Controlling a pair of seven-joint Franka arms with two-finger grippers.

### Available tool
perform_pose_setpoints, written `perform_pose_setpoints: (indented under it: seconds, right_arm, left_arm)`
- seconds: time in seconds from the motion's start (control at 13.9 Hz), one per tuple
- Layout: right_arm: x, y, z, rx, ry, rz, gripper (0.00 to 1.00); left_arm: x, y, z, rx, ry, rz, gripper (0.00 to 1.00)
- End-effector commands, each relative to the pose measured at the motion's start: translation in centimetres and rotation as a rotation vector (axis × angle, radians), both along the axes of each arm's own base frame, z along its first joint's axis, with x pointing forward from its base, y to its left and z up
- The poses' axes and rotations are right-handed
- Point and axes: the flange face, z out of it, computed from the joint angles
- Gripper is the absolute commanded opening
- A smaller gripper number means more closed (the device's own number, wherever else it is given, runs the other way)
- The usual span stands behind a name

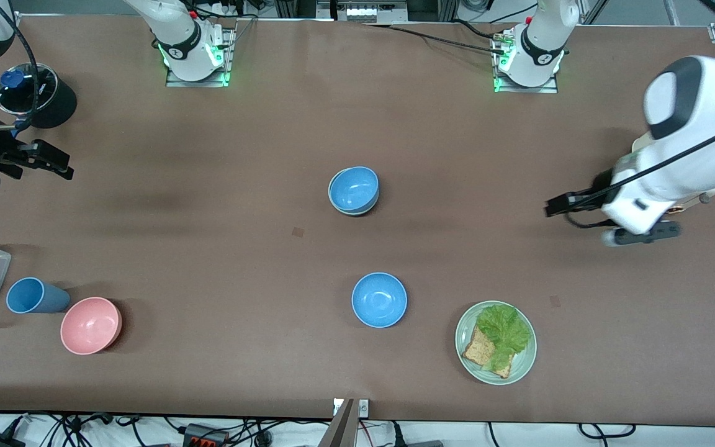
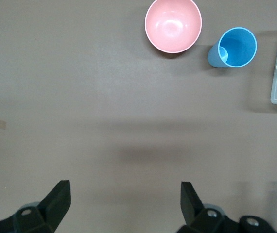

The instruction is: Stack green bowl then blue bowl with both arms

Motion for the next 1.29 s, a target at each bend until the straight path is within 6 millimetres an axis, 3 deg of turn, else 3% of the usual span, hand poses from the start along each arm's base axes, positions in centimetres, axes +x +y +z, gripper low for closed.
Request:
perform_pose_setpoints:
  seconds: [0.0,0.07,0.36,0.58,0.93,1.15,1.22]
  right_arm:
    - [-0.2,0.1,0.6,-0.015,-0.009,0.004,1.0]
    - [-0.1,0.2,0.8,-0.015,-0.012,0.005,1.0]
    - [-0.2,0.1,0.8,-0.014,-0.007,0.0,1.0]
    - [-0.2,0.1,1.0,-0.015,-0.012,0.0,1.0]
    - [-0.2,0.2,0.8,-0.015,-0.007,0.002,1.0]
    - [-0.3,-1.8,0.8,-0.009,-0.007,-0.023,1.0]
    - [-0.2,-0.9,0.8,-0.006,-0.007,-0.009,1.0]
  left_arm:
    - [-1.8,1.2,4.1,0.087,-0.017,-0.058,1.0]
    - [-2.0,0.9,5.6,0.108,-0.031,-0.069,1.0]
    - [-2.5,1.1,7.0,0.116,0.004,-0.048,1.0]
    - [-2.5,-0.7,8.5,0.114,-0.015,-0.077,1.0]
    - [-2.6,-0.6,8.3,0.143,-0.002,-0.094,1.0]
    - [-2.3,-0.6,9.1,0.17,-0.015,-0.101,1.0]
    - [-2.4,-0.6,8.9,0.17,-0.003,-0.102,1.0]
